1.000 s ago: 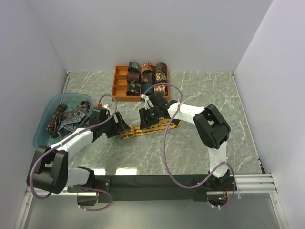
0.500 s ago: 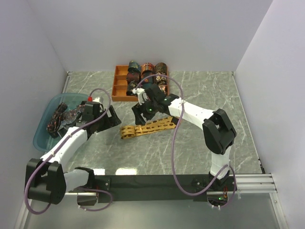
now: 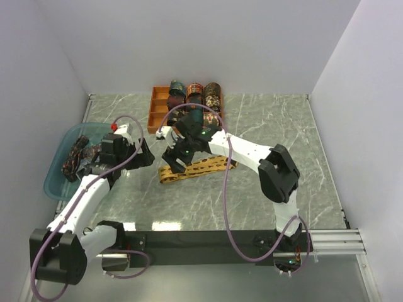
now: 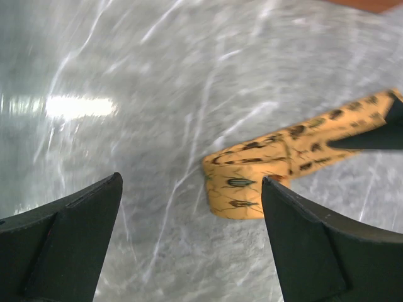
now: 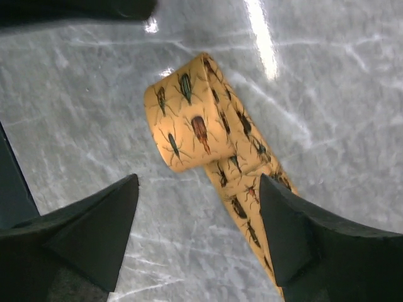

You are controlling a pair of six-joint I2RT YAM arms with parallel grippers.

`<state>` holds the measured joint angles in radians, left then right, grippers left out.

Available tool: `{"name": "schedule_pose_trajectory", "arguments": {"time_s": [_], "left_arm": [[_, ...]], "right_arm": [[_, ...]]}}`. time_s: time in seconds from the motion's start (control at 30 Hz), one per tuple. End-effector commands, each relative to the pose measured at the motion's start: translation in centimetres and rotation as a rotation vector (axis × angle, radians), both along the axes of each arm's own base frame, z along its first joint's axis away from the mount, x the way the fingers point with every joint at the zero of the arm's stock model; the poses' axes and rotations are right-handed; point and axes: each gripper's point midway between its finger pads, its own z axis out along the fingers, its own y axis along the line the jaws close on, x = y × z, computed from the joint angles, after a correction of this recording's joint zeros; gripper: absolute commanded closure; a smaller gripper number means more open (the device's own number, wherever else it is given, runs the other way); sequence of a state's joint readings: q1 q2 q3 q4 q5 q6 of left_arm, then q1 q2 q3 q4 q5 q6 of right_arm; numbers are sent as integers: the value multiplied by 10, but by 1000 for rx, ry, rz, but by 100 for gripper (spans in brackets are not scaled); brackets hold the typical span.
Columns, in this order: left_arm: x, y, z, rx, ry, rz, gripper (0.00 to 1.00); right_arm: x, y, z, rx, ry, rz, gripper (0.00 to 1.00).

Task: Roll the ties
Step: Roll the tie

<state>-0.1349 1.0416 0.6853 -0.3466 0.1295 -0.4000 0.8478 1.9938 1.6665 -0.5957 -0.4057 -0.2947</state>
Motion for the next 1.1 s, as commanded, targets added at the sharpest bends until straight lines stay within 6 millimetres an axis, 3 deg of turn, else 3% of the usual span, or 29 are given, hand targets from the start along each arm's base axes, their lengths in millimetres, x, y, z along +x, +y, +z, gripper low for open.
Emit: {"name": "schedule_pose_trajectory", "arguments": {"time_s": [0.0, 0.03, 0.07, 0.1, 0.13, 0.17, 0.2, 0.23, 0.27, 0.3, 0.37, 0.4, 0.43, 0.47, 0.5, 0.63, 0.8, 0.93, 1.07], "left_arm": [[12, -22, 38, 16, -212, -194, 2], [12, -27, 44, 25, -233, -231, 2], [10, -34, 46, 57, -250, -291, 2], [11, -39, 52, 75, -267, -328, 1], [9, -48, 52, 87, -270, -384, 1], [10, -51, 58, 130, -297, -438, 0], [6, -55, 54, 149, -276, -477, 1], [6, -57, 53, 185, -278, -515, 1], [7, -65, 51, 236, -281, -579, 1], [3, -67, 43, 268, -254, -620, 1], [1, -74, 30, 344, -241, -713, 1], [-2, -75, 27, 364, -235, -746, 0], [-2, -80, 26, 388, -247, -782, 1], [-1, -82, 31, 396, -267, -796, 1], [-5, -87, 33, 385, -287, -833, 1], [-22, -99, 39, 461, -407, -998, 1], [-31, -93, 12, 565, -432, -1139, 0], [-31, -95, -17, 572, -318, -1238, 1], [-21, -98, -23, 589, -294, -1265, 1]], "right_arm": [[2, -27, 22, 27, -17, -99, 16], [-1, -35, 41, 61, -38, -130, 15], [-2, -42, 46, 78, -37, -160, 15], [-15, -55, 33, 61, 15, -197, 11], [-21, -64, 51, 97, -12, -222, 11], [-25, -70, 55, 114, -19, -244, 10], [-38, -83, 39, 92, 24, -287, 10], [-41, -94, 53, 123, -9, -327, 10], [-44, -99, 54, 137, -13, -354, 10], [-54, -110, 40, 121, 28, -404, 10], [-61, -121, 57, 196, -7, -449, 10], [-70, -131, 43, 186, 23, -485, 10], [-74, -135, 57, 243, -3, -495, 10], [-76, -139, 58, 258, -11, -507, 10], [-83, -146, 47, 250, 9, -528, 10], [-98, -158, 46, 298, 9, -530, 11], [-103, -171, 40, 290, -19, -544, 11], [-101, -175, 42, 292, -46, -546, 11], [-99, -174, 43, 286, -52, -546, 11]]}}
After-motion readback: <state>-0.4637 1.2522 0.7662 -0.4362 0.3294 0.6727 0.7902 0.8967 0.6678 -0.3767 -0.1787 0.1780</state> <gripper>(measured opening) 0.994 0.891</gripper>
